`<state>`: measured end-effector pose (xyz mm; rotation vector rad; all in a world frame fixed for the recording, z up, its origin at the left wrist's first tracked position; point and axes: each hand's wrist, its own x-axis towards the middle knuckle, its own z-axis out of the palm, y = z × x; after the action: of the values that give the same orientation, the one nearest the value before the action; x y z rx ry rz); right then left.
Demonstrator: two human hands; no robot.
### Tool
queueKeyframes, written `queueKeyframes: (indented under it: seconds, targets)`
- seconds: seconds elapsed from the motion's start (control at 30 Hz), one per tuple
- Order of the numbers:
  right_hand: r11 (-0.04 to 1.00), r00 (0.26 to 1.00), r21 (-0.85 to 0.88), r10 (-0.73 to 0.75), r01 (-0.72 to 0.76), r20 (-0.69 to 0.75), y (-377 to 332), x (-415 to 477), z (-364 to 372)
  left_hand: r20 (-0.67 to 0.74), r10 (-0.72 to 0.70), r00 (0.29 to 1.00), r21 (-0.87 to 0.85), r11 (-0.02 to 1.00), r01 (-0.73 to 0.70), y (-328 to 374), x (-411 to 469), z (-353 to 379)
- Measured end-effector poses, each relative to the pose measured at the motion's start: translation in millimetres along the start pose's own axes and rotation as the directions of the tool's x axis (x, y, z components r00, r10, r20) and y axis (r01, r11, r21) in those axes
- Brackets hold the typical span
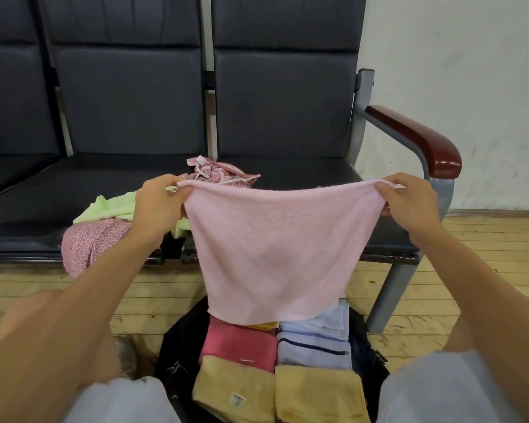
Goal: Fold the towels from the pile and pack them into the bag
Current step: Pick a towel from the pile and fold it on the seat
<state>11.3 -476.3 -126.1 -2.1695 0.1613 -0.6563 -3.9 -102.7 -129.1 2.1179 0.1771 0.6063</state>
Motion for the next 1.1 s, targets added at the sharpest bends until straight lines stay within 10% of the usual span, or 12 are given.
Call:
queueKeyframes:
  seconds: [0.33, 0.93, 1.1]
  targets:
    - [0.924, 0.983, 0.334, 0.171, -0.185, 0.070, -11, 0, 5, 0.210, -0.316, 0.925, -0.543, 0.749, 0.379, 8, -4, 3]
    - [0.921, 0.983, 0.348, 0.144, -0.176, 0.117, -12, -1, 2, -0.183, 0.025, 0.983, -0.099, 0.994, -0.044, 2, -1, -3]
    - [0.997, 0.970, -0.048, -0.048, 0.061, 0.239, -10, -4, 0, -0.257, 0.111, 0.960, -0.006, 0.993, -0.117, 3, -1, -5]
